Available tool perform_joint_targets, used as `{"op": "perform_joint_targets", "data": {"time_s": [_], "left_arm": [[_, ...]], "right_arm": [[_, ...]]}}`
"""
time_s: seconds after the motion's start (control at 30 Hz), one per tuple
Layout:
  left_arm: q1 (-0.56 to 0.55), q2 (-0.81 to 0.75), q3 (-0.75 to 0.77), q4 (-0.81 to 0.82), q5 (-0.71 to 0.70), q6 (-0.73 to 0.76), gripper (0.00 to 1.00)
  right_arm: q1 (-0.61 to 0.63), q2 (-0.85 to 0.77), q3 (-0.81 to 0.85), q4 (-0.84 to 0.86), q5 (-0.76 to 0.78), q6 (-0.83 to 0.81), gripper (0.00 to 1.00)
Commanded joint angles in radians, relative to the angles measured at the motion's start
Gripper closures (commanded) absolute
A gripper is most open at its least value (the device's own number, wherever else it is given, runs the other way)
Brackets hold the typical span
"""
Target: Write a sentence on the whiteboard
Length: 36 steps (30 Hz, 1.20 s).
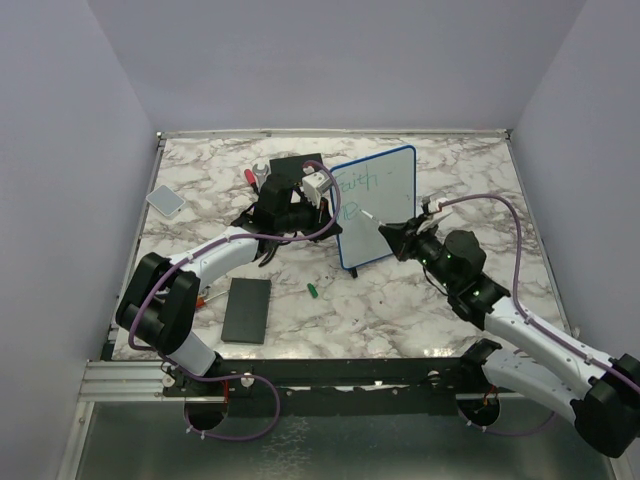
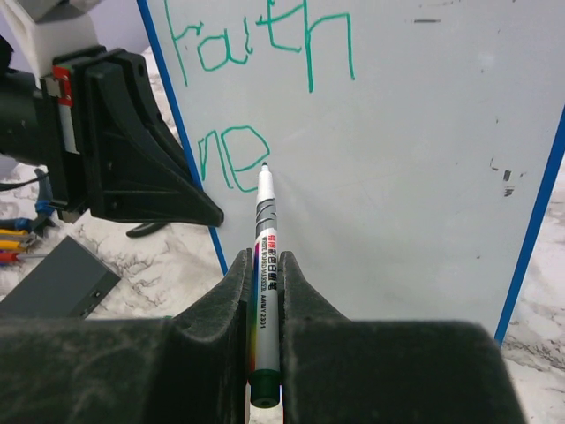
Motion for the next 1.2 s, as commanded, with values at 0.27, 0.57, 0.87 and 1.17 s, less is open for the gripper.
{"op": "perform_joint_targets", "data": {"time_s": [0.27, 0.57, 0.87, 1.17], "left_arm": [[-0.007, 0.019, -0.003, -0.080, -0.034, 0.040, 1.00], [-0.007, 0.022, -0.003, -0.079, -0.032, 0.040, 1.00], [-0.007, 0.020, -0.003, -0.079, -0.033, 0.040, 1.00], [-0.007, 0.020, -0.003, -0.079, -0.032, 0.040, 1.00]], "right_arm": [[0.000, 0.028, 0.050, 0.071, 0.030, -0.041, 0.99], [-0.001, 0.035, 0.060, 0.104, 0.041, -0.046, 0.99], [0.000, 0.068, 0.058, 0.079, 0.075, -0.049, 0.99], [0.000, 0.028, -0.011, 0.005, 0.072, 0.007, 0.99]]}}
